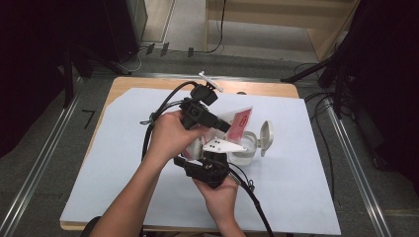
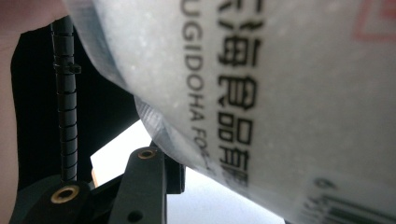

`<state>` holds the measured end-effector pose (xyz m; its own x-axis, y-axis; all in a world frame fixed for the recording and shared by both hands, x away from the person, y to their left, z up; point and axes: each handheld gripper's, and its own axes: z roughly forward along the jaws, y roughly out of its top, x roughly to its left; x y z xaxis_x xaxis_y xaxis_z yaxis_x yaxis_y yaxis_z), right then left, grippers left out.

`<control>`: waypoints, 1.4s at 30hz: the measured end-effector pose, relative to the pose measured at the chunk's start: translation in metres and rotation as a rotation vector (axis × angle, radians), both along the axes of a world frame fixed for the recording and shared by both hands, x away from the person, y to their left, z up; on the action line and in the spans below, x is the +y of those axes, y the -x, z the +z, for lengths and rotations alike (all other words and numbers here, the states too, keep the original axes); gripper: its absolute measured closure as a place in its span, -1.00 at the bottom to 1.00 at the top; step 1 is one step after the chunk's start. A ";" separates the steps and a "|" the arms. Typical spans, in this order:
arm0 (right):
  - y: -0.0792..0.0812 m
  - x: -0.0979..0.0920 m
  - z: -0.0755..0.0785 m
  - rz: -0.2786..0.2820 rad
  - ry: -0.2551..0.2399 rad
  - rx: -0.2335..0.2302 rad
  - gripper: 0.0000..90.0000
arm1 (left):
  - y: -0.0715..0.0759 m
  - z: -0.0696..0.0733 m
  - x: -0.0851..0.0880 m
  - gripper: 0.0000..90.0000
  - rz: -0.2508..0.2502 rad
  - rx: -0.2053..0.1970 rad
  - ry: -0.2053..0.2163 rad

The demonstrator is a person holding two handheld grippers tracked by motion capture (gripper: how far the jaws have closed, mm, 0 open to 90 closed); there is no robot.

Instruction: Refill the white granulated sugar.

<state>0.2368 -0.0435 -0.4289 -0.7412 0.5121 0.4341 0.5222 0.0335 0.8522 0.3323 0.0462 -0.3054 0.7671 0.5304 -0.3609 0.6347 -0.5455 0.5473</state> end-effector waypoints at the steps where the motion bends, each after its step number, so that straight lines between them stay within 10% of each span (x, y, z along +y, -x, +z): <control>1: 0.000 0.000 0.000 0.000 -0.002 0.000 0.41 | 0.000 0.000 0.000 0.80 0.000 -0.001 0.000; 42: 0.000 -0.001 0.000 0.006 -0.010 0.013 0.41 | 0.000 -0.001 -0.001 0.80 0.001 0.003 -0.001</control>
<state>0.2369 -0.0448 -0.4289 -0.7387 0.5031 0.4486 0.5327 0.0279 0.8459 0.3322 0.0451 -0.3060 0.7654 0.5319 -0.3624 0.6369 -0.5450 0.5453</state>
